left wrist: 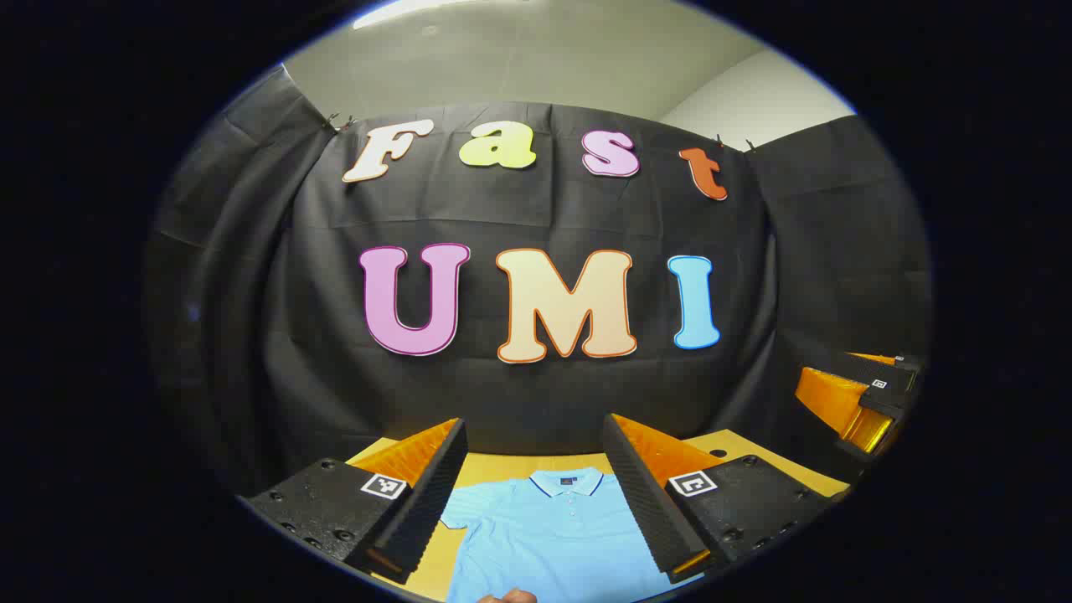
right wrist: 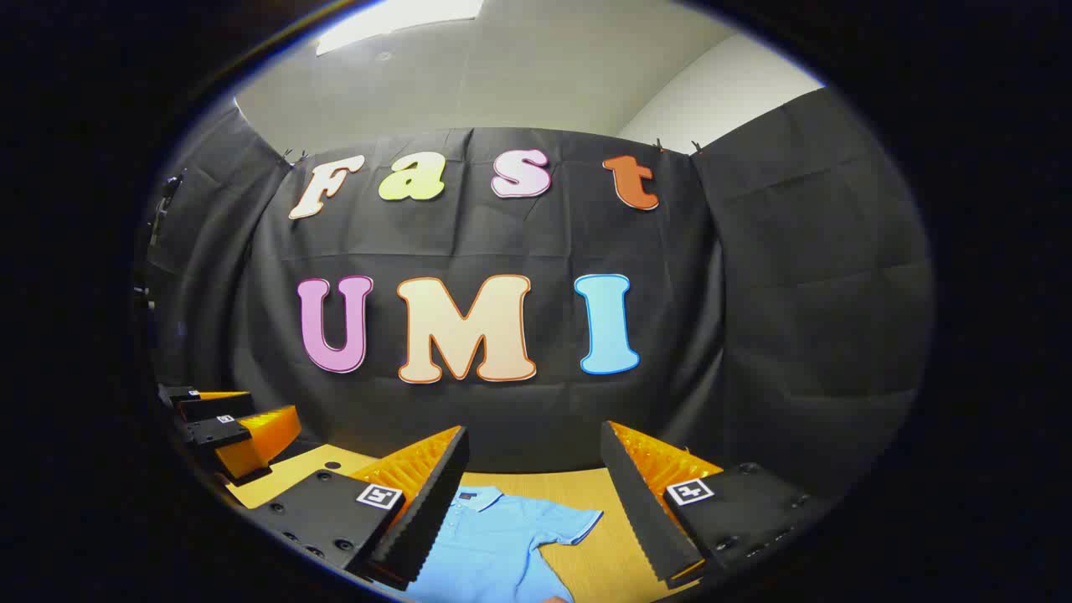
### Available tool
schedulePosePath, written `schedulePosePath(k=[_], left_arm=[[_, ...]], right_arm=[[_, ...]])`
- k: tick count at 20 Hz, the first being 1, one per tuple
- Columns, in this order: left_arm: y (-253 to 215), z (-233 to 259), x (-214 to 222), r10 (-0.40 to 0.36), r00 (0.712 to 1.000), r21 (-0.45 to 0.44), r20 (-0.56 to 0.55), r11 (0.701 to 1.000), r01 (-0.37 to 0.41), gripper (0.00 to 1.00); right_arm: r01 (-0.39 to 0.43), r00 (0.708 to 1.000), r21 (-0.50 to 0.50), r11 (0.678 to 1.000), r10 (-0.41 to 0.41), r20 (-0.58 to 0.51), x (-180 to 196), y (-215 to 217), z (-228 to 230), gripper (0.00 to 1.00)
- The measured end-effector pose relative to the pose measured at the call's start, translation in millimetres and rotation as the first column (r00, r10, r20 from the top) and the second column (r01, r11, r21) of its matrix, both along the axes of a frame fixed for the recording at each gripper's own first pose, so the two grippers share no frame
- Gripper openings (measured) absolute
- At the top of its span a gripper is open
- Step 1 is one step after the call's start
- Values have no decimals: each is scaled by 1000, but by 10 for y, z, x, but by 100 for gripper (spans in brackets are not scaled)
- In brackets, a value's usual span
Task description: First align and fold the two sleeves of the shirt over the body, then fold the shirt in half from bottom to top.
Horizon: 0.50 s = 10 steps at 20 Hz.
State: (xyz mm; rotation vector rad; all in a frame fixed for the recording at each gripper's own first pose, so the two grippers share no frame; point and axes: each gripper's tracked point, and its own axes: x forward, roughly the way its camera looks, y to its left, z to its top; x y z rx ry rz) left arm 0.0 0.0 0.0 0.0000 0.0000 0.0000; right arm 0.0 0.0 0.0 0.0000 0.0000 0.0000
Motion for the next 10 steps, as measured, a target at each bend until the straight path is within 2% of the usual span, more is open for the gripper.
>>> schedulePosePath(k=[10], left_arm=[[148, -56, 11, 37, 999, -3, -12, 999, -37, 99]], right_arm=[[-16, 1000, -30, 999, 16, -13, 35, 70, -70, 98]])
